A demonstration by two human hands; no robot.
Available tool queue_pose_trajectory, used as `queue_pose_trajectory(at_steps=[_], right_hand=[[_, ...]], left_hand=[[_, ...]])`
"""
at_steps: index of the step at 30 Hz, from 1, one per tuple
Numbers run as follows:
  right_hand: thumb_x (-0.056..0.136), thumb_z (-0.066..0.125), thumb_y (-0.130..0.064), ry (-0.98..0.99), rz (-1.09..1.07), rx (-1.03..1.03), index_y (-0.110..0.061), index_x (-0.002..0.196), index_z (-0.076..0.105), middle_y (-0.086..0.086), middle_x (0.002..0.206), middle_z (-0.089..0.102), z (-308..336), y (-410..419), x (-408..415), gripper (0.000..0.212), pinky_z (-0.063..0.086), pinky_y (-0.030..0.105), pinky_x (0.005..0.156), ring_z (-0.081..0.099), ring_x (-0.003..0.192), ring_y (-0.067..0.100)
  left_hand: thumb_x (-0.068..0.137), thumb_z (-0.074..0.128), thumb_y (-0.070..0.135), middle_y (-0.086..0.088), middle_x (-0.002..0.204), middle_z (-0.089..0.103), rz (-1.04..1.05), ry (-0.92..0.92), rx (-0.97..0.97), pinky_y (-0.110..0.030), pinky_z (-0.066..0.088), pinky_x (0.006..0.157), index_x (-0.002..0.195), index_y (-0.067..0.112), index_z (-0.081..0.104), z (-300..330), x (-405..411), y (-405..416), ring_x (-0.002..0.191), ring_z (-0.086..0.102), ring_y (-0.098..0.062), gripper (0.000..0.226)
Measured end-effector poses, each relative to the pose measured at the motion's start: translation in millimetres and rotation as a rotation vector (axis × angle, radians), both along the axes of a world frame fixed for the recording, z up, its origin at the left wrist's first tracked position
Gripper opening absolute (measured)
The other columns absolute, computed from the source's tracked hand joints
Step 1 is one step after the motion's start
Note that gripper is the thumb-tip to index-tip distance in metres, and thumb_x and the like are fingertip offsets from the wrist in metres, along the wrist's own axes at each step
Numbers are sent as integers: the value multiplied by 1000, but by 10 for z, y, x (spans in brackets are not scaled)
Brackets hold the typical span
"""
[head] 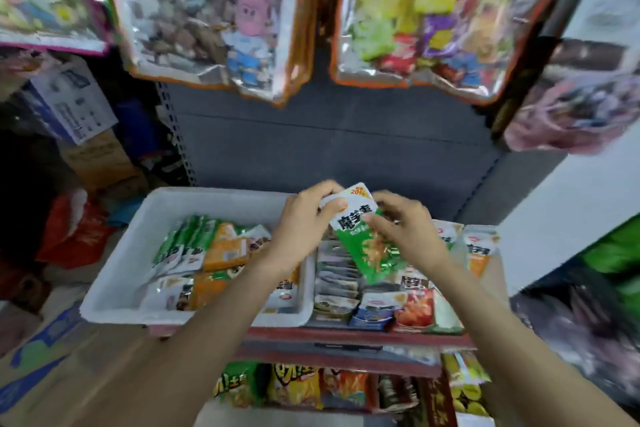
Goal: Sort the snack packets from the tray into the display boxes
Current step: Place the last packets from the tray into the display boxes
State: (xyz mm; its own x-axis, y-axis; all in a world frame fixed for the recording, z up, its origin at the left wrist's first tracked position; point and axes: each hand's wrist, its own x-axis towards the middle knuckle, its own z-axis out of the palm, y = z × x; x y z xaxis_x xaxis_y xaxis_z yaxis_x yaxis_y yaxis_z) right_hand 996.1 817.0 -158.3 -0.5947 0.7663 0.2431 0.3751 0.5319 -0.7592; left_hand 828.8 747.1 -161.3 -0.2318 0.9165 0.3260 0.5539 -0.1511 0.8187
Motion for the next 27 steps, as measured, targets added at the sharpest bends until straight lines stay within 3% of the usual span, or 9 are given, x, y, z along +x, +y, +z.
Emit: queue_pose_trajectory(at_steps=[3, 7, 9, 11, 13, 16, 19, 24, 27], right_hand=[[82, 67, -24, 5, -115, 52, -17, 83, 65, -1, 76, 65, 69, 181, 501, 7, 44, 33, 64, 58, 67, 24], [79, 68, -23, 120, -365, -34, -25, 75, 60, 8, 71, 66, -63, 484, 1096, 9, 51, 46, 64, 61, 64, 31], [81, 67, -15, 161, -427, -69, -21, 83, 60, 10, 78, 68, -128, 611, 1306, 10, 54, 34, 66, 62, 65, 22], [82, 65, -1, 165, -433, -75, -16, 94, 57, 4, 87, 67, -181, 709, 1444, 21, 44, 8, 61, 58, 68, 1], [83, 63, 3, 109, -422, -81, -11, 100, 53, -1, 91, 64, -256, 770, 1515, 24, 39, 8, 58, 58, 71, 3], [85, 60, -1, -17, -402, -64, -4, 112, 49, 7, 100, 66, -425, 863, 1545, 29, 47, 28, 73, 63, 84, 26], [83, 59, -6, -98, -375, -16, -11, 115, 44, 10, 96, 69, -511, 923, 1524, 35, 50, 45, 76, 63, 83, 35], [83, 53, 0, 21, -357, 37, -15, 121, 44, 1, 85, 63, -485, 999, 1578, 41, 36, 28, 58, 54, 62, 18], [85, 47, 1, -10, -327, 57, -16, 119, 45, 1, 87, 61, -543, 997, 1587, 37, 37, 29, 60, 54, 69, 19]], left_hand=[[90, 61, 18, -1, 79, 66, 23, -16, 3, -30, 43, 64, 97, 13, 61, -4, 559, 283, 64, 55, -11, 8], [90, 63, 21, -9, 123, 57, -70, 109, -221, -24, 40, 91, 133, 7, 43, -201, 1032, 523, 111, 56, -21, 49], [88, 63, 37, -10, 142, 42, -117, 412, -324, -28, 32, 104, 143, 9, 32, -341, 1166, 549, 129, 41, -24, 69], [85, 59, 49, -5, 153, 26, -144, 688, -418, -33, 23, 111, 148, 14, 21, -435, 1282, 542, 139, 24, -21, 81], [85, 58, 52, -1, 157, 15, -158, 806, -496, -34, 16, 114, 150, 17, 13, -497, 1374, 554, 143, 14, -19, 86], [86, 57, 51, 0, 158, 9, -149, 878, -564, -36, 10, 116, 150, 19, 8, -543, 1458, 596, 145, 8, -19, 87], [88, 56, 49, -1, 158, 9, -132, 948, -596, -36, 6, 117, 151, 19, 9, -564, 1493, 639, 145, 7, -20, 84], [89, 56, 40, 0, 155, 21, -143, 1005, -582, -36, 8, 116, 148, 21, 23, -557, 1493, 681, 143, 12, -20, 70], [91, 55, 36, 0, 152, 27, -145, 1018, -568, -36, 16, 114, 146, 22, 29, -573, 1492, 674, 140, 20, -20, 62]])
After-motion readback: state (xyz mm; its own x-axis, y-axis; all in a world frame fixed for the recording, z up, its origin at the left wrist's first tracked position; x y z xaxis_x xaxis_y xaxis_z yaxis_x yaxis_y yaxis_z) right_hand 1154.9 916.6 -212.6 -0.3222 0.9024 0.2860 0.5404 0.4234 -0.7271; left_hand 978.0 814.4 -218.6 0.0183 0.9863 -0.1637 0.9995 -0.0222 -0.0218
